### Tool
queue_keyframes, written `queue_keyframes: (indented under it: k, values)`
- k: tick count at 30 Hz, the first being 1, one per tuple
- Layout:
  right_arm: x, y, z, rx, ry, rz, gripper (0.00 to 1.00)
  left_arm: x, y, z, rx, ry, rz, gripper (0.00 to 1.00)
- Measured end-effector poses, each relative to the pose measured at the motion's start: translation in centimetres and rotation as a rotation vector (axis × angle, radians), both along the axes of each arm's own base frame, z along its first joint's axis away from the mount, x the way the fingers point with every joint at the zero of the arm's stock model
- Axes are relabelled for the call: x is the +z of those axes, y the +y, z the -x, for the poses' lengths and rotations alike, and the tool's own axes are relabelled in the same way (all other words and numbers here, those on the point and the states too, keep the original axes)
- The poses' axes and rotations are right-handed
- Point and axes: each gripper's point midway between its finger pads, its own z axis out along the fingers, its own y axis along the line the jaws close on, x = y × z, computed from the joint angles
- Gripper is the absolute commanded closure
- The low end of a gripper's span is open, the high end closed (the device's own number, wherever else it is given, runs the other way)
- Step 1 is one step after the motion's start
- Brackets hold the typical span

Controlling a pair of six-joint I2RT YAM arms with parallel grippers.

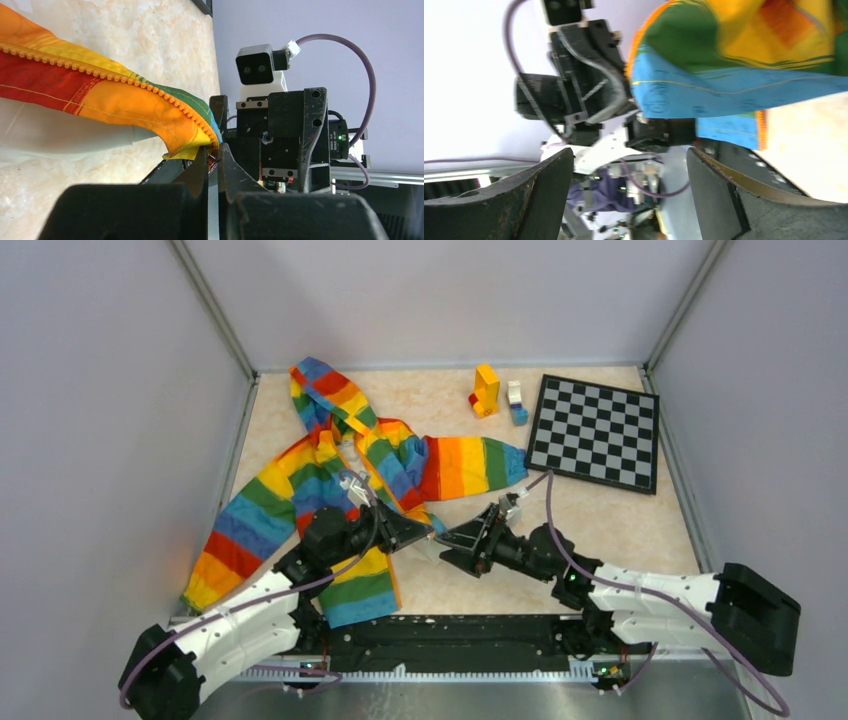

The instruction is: Zip up the jacket

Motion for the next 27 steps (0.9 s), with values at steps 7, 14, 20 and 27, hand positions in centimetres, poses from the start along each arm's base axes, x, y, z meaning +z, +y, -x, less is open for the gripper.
queue_keyframes:
  k: [7,14,20,27]
  values:
    - [0.3,1.2,-1.2,-0.079,0.114,-0.092,0.26,-0.1,-0.1,0.4,-0.012,0.025,0.039,1.00]
    - [0.8,1.2,-2.6,-0.149,0.162,-0.151,0.39,0.6,0.0,0.6,-0.014,0.011,0.061,1.00]
    - [0.5,1.8,-3.0,-0.157,0.210,-0.184,0.40,0.7,0.0,0.6,-0.015,0.006,0.063,1.00]
    - [0.9,1.7,-3.6,-0.188,0.218,-0.217,0.62,0.7,0.0,0.7,-0.014,0.006,0.067,1.00]
